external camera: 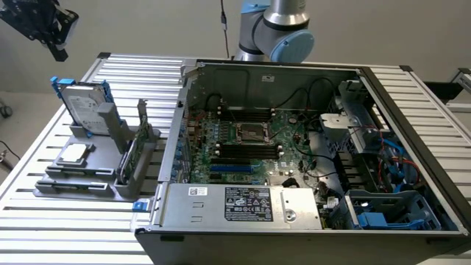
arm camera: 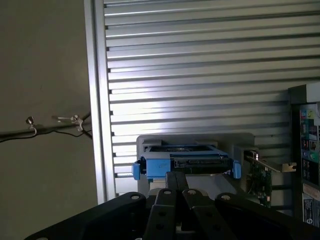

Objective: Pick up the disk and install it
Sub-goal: 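Pick up the disk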

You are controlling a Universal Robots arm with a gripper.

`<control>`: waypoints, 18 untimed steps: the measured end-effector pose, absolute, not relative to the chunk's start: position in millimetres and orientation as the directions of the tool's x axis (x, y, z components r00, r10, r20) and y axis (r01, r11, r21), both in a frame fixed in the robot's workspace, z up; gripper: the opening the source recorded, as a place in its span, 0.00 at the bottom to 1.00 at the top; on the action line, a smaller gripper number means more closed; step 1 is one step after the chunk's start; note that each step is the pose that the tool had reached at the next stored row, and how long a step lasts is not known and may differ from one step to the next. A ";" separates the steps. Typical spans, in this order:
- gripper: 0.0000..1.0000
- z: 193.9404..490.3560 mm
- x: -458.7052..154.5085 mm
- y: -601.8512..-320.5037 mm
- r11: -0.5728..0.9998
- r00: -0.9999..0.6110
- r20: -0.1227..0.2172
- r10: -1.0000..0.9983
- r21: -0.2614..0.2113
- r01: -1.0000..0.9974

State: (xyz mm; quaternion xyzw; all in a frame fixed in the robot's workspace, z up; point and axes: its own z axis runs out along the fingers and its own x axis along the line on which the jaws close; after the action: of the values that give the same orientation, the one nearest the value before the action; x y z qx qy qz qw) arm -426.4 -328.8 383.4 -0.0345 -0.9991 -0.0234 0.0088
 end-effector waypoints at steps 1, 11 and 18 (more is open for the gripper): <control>0.11 383.4 -426.4 -328.8 0.997 -0.997 0.019 0.069 0.046 0.069; 0.11 383.1 -433.7 -328.1 0.997 -0.998 0.019 0.063 0.046 0.063; 0.11 381.9 -434.2 -328.1 0.998 -0.999 0.019 -0.049 0.046 -0.048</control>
State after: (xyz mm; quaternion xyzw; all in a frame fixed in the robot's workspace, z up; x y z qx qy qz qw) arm -434.2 -328.1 381.9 0.0244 -0.9994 -0.0227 0.0102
